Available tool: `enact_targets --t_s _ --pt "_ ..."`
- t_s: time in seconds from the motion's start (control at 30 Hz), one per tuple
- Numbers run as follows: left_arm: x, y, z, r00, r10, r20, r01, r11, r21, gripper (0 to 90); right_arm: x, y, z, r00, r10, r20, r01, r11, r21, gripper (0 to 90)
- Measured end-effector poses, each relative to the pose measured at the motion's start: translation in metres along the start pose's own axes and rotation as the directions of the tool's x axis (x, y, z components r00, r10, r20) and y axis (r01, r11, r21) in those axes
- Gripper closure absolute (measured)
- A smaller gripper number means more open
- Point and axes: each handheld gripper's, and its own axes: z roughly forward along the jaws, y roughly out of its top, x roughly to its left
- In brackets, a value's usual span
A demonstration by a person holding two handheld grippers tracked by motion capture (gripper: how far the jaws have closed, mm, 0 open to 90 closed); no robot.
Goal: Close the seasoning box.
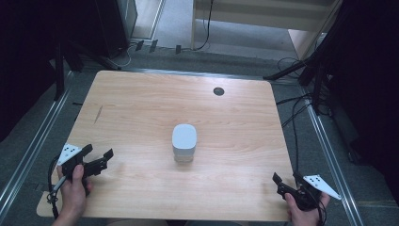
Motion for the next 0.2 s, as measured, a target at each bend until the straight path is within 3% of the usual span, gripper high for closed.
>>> enact_targets --t_s 0.2 --pt "-0.0002 0.0 0.0005 1.0 0.001 -0.003 -0.001 1.0 0.004 13.3 0.0009 0.001 0.0028 0.9997 -0.005 0.025 0.004 1.0 0.028 14.3"
